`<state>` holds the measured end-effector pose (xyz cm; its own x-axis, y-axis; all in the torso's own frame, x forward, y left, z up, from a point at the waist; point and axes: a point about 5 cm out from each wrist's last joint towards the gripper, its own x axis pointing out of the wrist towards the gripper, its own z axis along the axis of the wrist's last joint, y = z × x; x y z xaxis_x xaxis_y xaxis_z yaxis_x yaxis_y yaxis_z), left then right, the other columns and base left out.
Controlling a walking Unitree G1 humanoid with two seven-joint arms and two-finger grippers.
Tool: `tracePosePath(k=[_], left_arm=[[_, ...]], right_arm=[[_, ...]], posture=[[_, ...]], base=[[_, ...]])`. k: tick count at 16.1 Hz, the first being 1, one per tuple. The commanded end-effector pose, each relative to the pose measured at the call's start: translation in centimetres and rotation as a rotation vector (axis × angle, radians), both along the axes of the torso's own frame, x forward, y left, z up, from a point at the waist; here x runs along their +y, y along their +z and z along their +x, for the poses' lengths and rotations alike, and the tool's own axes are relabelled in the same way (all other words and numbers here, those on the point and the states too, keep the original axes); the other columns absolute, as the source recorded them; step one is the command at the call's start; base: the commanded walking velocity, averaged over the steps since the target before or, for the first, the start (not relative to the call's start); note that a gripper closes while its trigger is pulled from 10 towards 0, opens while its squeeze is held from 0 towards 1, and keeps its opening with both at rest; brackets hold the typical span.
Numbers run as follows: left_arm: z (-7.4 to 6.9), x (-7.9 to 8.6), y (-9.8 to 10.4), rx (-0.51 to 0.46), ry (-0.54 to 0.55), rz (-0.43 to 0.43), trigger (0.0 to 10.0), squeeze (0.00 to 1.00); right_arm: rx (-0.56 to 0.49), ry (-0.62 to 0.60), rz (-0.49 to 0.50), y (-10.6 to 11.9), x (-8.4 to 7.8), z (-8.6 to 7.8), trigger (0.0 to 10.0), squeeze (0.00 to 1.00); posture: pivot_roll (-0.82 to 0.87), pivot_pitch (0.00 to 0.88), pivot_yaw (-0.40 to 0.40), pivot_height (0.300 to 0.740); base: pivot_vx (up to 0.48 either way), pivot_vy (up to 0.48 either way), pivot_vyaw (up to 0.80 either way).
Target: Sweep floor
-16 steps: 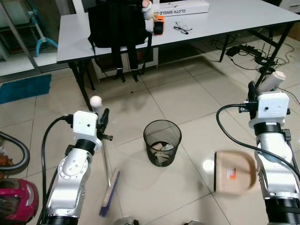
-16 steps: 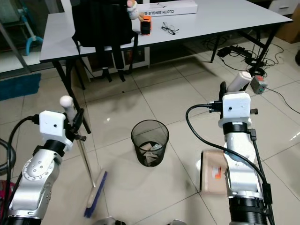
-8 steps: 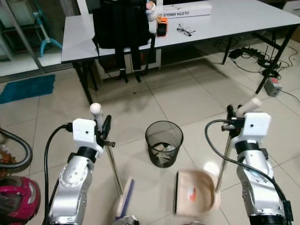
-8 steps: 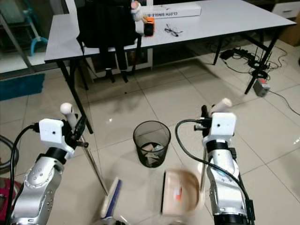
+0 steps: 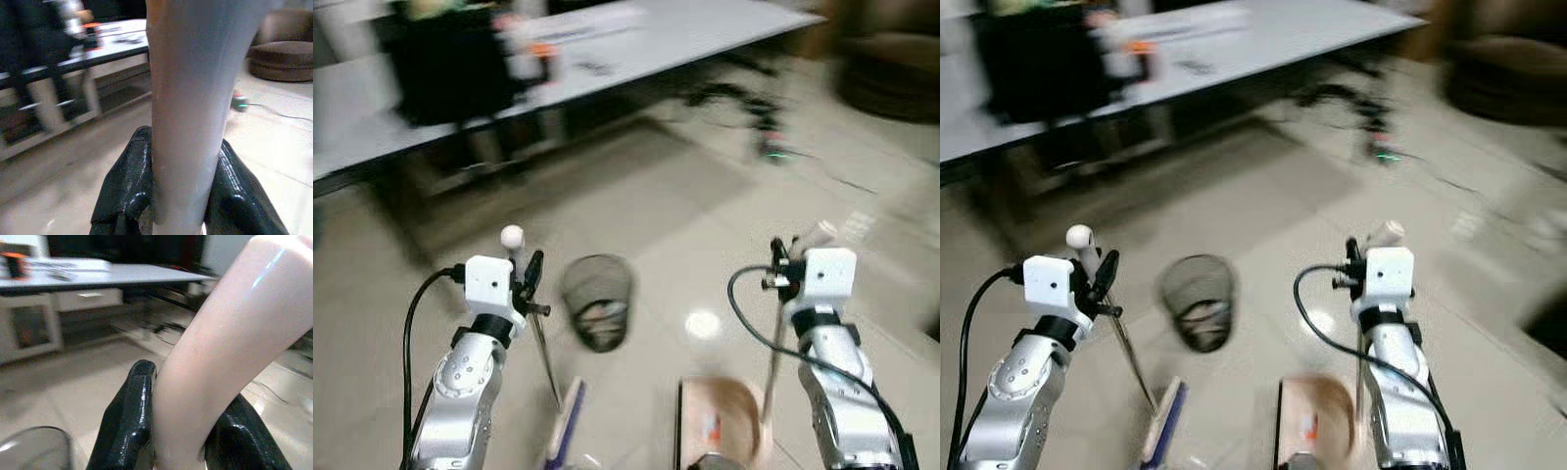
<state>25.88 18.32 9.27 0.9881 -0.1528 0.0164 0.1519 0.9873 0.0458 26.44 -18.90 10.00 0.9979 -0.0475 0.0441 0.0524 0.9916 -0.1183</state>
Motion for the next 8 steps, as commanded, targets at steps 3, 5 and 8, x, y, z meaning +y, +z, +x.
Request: tracePosePath(k=[3, 5, 8], left_arm=[[0.4, -0.2, 0.7, -0.032, -0.031, 0.028, 10.0, 0.0], [0.4, -0.3, 0.7, -0.031, -0.033, 0.028, 10.0, 0.0], [0.4, -0.4, 0.9, -0.035, -0.047, 0.04, 10.0, 0.0]], right_arm=[[-0.046, -0.011, 0.001, 1.7, 0.0, 0.4, 10.0, 0.0], [-0.05, -0.014, -0.006, 1.9, -0.1, 0.6, 10.0, 0.0], [-0.053, -0.02, 0.004, 2.4, 0.1, 0.9, 10.0, 0.0]], posture=[[0.0, 0.04, 0.054, 0.74], [-0.01, 0.046, 0.049, 0.74], [-0.01, 0.049, 0.05, 0.74]], base=[[0.0, 0.0, -0.8], [0.0, 0.0, -0.8], [0.0, 0.0, -0.8]])
